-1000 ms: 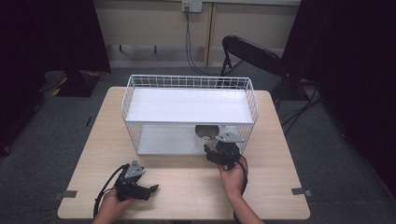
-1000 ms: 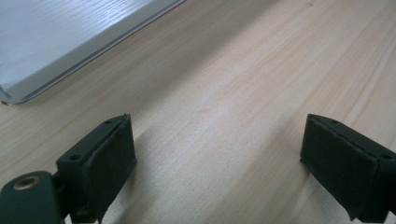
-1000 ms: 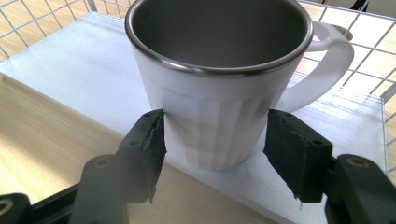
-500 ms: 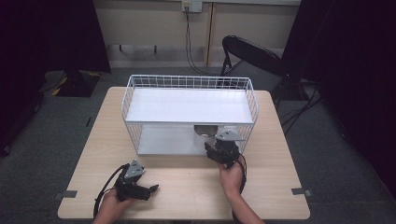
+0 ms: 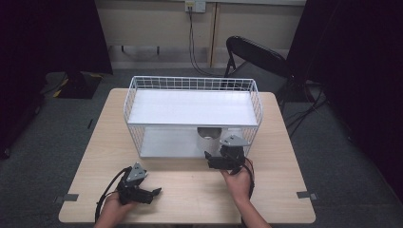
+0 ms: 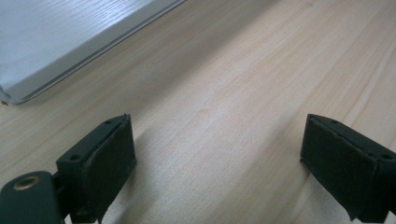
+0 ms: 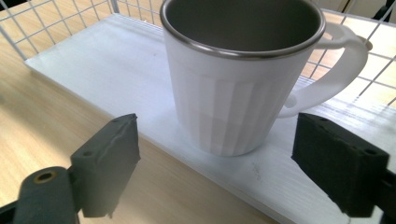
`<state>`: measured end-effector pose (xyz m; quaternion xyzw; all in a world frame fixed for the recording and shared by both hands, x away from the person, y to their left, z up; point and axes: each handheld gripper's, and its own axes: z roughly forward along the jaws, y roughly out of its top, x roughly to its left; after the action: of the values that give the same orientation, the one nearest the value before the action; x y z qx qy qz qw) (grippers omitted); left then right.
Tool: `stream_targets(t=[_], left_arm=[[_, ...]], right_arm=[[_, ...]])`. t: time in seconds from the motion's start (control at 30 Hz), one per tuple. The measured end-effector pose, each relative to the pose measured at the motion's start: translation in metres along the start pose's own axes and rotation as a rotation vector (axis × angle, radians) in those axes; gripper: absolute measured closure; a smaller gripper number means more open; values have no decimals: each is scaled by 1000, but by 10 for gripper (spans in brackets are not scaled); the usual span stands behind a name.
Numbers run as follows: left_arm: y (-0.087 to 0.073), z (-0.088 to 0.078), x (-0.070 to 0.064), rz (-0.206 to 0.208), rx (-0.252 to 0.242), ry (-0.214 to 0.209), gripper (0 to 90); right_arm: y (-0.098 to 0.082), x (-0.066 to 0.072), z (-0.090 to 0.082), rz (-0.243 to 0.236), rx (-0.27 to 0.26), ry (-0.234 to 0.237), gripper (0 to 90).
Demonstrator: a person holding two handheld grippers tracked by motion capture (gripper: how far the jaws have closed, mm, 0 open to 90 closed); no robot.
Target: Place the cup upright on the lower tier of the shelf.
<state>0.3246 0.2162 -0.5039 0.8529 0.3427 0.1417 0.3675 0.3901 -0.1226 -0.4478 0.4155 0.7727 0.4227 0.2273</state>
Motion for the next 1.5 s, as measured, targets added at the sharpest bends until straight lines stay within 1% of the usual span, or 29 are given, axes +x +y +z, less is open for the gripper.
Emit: stream_targets(t=[0.07, 0.13, 0.23, 0.27, 0.3, 0.37, 0.5, 0.63, 0.7, 0.73, 0.9, 1.1, 1.23, 1.33, 1.43, 1.5], left_arm=[[0, 0, 0, 0, 0, 0, 94], [0, 0, 0, 0, 0, 0, 94], [0, 0, 0, 0, 0, 0, 94], [0, 0, 0, 0, 0, 0, 94], [0, 0, 0, 0, 0, 0, 94], [0, 0, 0, 0, 0, 0, 94], [0, 0, 0, 0, 0, 0, 94], [0, 0, 0, -1, 0, 0, 94], [0, 0, 0, 0, 0, 0, 94], [0, 0, 0, 1, 0, 1, 94], [0, 0, 0, 1, 0, 0, 94], [0, 0, 0, 0, 0, 0, 94], [0, 0, 0, 0, 0, 0, 94], [0, 0, 0, 1, 0, 1, 94], [0, 0, 0, 0, 0, 0, 94], [0, 0, 0, 0, 0, 0, 95]], right_arm=[[0, 0, -1, -8, 1, 5, 138], [0, 0, -6, -6, 3, 26, 134], [0, -1, -8, -10, 0, 33, 134], [0, -2, -10, -8, 7, 52, 134], [0, -2, -10, -8, 7, 52, 134], [0, -2, -13, -21, 7, 66, 134], [-3, -2, -17, -27, 11, 88, 132], [-7, -3, -21, -48, 12, 95, 130], [-8, -4, -22, -49, 14, 99, 130], [-10, -6, -25, -60, 19, 102, 130], [-17, -13, -30, -65, 29, 124, 130], [-24, -18, -35, -76, 33, 122, 130], [-29, -22, -39, -81, 36, 129, 130], [-35, -26, -43, -93, 35, 144, 130], [-38, -30, -46, -93, 38, 156, 128], [-40, -31, -48, -110, 43, 149, 125]])
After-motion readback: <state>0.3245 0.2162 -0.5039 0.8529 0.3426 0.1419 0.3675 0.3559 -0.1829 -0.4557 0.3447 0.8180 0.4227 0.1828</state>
